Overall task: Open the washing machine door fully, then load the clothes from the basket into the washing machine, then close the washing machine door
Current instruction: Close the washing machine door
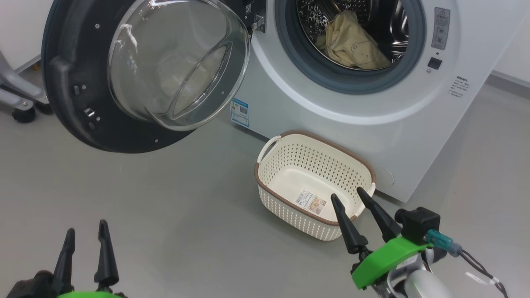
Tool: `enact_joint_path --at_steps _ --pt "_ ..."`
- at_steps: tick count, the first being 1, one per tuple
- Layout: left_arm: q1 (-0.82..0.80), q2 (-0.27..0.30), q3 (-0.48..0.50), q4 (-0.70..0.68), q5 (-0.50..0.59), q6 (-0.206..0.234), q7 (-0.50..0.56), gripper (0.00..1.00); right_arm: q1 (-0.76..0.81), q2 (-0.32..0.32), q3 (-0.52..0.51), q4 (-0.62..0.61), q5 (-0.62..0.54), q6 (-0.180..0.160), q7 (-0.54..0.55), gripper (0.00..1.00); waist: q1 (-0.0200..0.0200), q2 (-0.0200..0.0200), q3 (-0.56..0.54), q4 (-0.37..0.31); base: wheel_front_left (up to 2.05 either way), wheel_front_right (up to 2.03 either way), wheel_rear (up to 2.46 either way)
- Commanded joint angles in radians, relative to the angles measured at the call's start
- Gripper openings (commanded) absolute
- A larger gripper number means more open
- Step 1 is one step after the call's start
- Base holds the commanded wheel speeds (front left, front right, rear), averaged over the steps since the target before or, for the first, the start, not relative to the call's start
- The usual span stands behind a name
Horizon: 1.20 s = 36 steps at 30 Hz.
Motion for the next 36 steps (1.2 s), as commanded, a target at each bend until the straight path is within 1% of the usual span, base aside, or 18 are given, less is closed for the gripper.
enact_joint_path --at_steps 1,36 --pt "-0.027 0.005 0.043 -0.040 0.011 0.000 -0.010 1.00 -0.054 -0.002 0.017 -0.024 0.004 0.000 -0.010 1.00 0.0000 0.0000 0.000 0.000 0.00 0.00 0.00" --pt "-0.031 0.001 0.037 -0.031 0.014 0.000 -0.010 1.00 -0.039 -0.002 0.015 -0.021 0.007 0.000 -0.010 1.00 0.0000 0.0000 0.004 0.001 0.00 0.00 0.00"
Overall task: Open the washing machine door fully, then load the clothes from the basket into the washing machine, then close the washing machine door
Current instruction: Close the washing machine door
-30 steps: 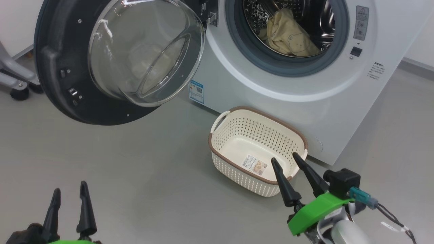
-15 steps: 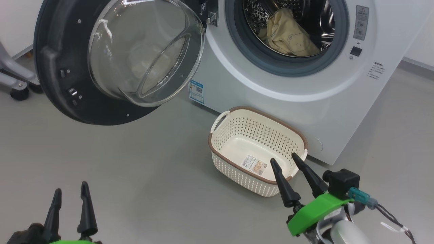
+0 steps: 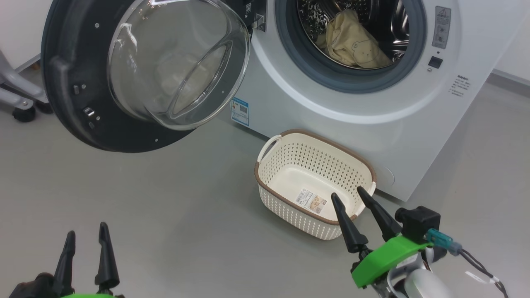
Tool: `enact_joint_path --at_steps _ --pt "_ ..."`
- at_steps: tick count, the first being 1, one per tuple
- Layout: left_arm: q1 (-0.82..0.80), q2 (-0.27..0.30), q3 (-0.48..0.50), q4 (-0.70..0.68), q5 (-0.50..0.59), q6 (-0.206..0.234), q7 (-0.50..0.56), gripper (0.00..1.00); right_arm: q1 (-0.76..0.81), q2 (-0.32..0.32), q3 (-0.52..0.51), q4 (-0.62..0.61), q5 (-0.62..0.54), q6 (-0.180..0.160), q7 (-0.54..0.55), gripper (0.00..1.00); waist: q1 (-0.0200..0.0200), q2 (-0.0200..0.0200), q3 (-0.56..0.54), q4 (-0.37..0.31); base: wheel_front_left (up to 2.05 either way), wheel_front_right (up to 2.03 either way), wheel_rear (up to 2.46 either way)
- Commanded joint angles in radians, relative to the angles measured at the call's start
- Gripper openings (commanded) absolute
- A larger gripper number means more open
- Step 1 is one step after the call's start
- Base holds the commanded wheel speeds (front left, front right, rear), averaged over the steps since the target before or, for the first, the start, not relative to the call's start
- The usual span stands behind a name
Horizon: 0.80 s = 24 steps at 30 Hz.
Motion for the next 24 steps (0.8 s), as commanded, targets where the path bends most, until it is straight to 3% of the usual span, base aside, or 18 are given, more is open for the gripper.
enact_joint_path --at_steps 1,24 --pt "-0.043 0.006 0.030 -0.029 0.006 0.000 -0.010 1.00 -0.031 -0.002 0.011 -0.029 -0.002 0.000 -0.010 1.00 0.0000 0.0000 0.000 0.000 0.00 0.00 0.00" --pt "-0.049 0.000 0.032 -0.022 0.006 0.000 -0.010 1.00 -0.027 -0.002 0.008 -0.027 -0.007 0.000 -0.010 1.00 0.0000 0.0000 0.000 0.000 0.00 0.00 0.00"
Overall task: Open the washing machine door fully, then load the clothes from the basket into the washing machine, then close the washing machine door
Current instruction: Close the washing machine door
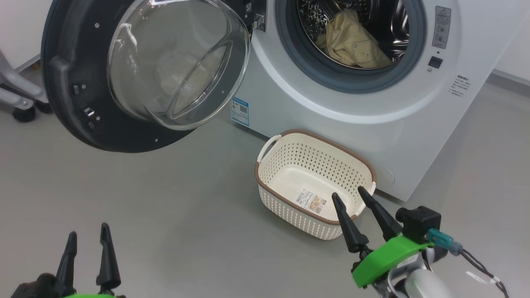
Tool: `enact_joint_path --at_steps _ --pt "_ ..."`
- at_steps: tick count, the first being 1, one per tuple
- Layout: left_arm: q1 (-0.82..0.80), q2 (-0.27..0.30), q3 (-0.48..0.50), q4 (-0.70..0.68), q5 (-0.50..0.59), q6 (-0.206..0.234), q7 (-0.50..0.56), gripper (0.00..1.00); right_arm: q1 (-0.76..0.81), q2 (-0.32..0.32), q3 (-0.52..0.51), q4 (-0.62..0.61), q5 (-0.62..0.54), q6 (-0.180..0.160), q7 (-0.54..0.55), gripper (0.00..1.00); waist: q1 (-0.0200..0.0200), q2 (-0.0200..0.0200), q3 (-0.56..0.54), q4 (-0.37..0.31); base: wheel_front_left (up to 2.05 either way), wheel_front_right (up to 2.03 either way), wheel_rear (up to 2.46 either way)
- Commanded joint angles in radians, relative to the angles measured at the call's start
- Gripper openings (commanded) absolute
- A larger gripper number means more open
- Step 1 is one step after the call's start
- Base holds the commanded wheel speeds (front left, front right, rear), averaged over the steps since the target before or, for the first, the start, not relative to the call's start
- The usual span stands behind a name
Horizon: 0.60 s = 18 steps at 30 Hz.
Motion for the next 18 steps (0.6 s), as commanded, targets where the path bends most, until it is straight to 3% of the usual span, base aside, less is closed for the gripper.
enact_joint_path --at_steps 1,3,4,5,6,11,18 --pt "-0.049 0.003 0.034 -0.028 0.006 0.000 -0.010 1.00 -0.028 -0.002 0.013 -0.027 -0.006 0.000 -0.010 1.00 0.0000 0.0000 0.000 0.000 0.00 0.00 0.00" --pt "-0.049 0.002 0.033 -0.028 0.005 0.000 -0.010 1.00 -0.029 -0.002 0.013 -0.027 -0.007 0.000 -0.010 1.00 0.0000 0.0000 0.000 0.000 0.00 0.00 0.00" --pt "-0.048 0.001 0.031 -0.027 0.001 0.000 -0.010 0.85 -0.028 -0.002 0.013 -0.027 -0.008 0.000 -0.010 1.00 0.0000 0.0000 0.000 0.000 0.00 0.00 0.00" --pt "-0.047 0.002 0.031 -0.024 -0.003 0.000 -0.010 0.24 -0.027 -0.002 0.012 -0.027 -0.009 0.000 -0.010 1.00 0.0000 0.0000 0.002 0.001 0.00 0.00 0.00" --pt "-0.047 0.002 0.032 -0.021 -0.009 0.000 -0.010 0.00 -0.026 -0.002 0.011 -0.027 -0.011 0.000 -0.010 1.00 0.0000 0.0000 0.005 0.001 0.00 0.00 0.00" --pt "-0.061 0.012 0.041 -0.033 -0.038 0.000 -0.010 0.00 -0.017 -0.002 -0.001 -0.029 -0.034 0.000 -0.010 1.00 0.0000 0.0000 0.030 0.001 0.00 0.00 0.00" --pt "-0.100 0.133 0.120 -0.064 -0.094 0.000 -0.010 0.00 -0.026 -0.021 0.008 -0.019 -0.099 0.000 -0.010 1.00 0.0000 0.0000 0.099 -0.037 0.00 0.00 0.00"
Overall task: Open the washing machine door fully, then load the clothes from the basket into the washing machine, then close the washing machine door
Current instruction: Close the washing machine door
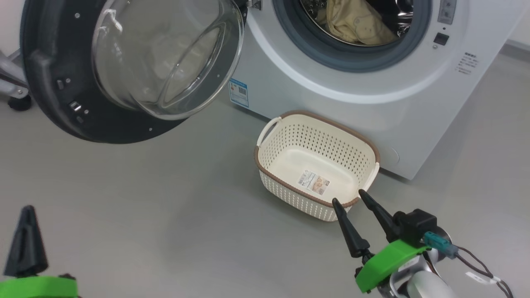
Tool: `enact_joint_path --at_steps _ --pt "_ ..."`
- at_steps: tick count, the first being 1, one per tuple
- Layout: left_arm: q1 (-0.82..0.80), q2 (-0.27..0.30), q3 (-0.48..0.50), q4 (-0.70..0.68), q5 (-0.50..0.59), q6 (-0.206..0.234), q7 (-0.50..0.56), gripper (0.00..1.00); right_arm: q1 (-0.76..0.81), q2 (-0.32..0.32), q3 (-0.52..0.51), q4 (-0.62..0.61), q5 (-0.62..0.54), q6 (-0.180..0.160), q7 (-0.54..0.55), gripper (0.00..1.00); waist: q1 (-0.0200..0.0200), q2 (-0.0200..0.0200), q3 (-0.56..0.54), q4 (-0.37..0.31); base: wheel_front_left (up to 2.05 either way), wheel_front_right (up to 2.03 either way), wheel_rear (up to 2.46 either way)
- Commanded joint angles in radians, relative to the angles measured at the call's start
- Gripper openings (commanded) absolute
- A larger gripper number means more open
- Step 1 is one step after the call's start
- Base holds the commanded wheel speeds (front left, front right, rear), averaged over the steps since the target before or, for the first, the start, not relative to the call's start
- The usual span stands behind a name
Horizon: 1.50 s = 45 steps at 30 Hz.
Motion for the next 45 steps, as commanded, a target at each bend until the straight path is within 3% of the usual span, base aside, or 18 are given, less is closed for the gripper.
enact_joint_path --at_steps 1,6,9,14,21,25,34,45 --pt "-0.069 0.057 0.080 -0.047 -0.025 0.000 -0.010 0.00 -0.043 -0.023 0.017 -0.029 -0.019 0.000 -0.010 1.00 0.0000 0.0000 0.046 -0.035 0.00 0.00 0.00" --pt "-0.123 0.137 0.188 -0.071 -0.088 0.000 -0.010 0.00 -0.079 -0.046 0.002 -0.038 -0.040 0.000 -0.010 1.00 0.0000 0.0000 0.111 -0.082 0.00 0.00 0.00" --pt "-0.200 0.256 0.295 -0.053 -0.182 0.000 0.000 0.00 -0.101 -0.055 -0.005 -0.043 -0.050 0.000 -0.010 1.00 0.0000 0.0000 0.157 -0.133 0.00 0.00 0.00" --pt "-0.322 0.409 0.374 -0.002 -0.321 0.000 0.043 0.00 -0.131 -0.067 -0.005 -0.053 -0.062 0.000 -0.010 1.00 0.0000 0.0000 0.220 -0.197 0.00 0.00 0.00" --pt "-0.518 0.559 0.436 0.224 -0.511 0.001 0.117 0.00 -0.171 -0.071 -0.011 -0.071 -0.073 0.000 -0.010 1.00 0.0000 0.0000 0.291 -0.283 0.00 0.00 0.00" --pt "-0.632 0.623 0.460 0.398 -0.570 0.033 0.168 0.00 -0.184 -0.066 -0.011 -0.074 -0.074 0.000 -0.010 1.00 0.0000 0.0000 0.312 -0.329 0.00 0.00 0.00" --pt "-0.829 0.723 0.506 0.755 -0.687 0.103 0.306 0.00 -0.181 -0.045 -0.014 -0.074 -0.077 0.000 -0.010 1.00 0.0000 0.0000 0.325 -0.405 0.00 0.00 0.00" --pt "-0.929 0.730 0.509 0.934 -0.773 0.132 0.506 0.00 -0.171 -0.042 -0.008 -0.071 -0.080 0.000 -0.010 1.00 0.0000 0.0000 0.300 -0.417 0.00 0.00 0.00"
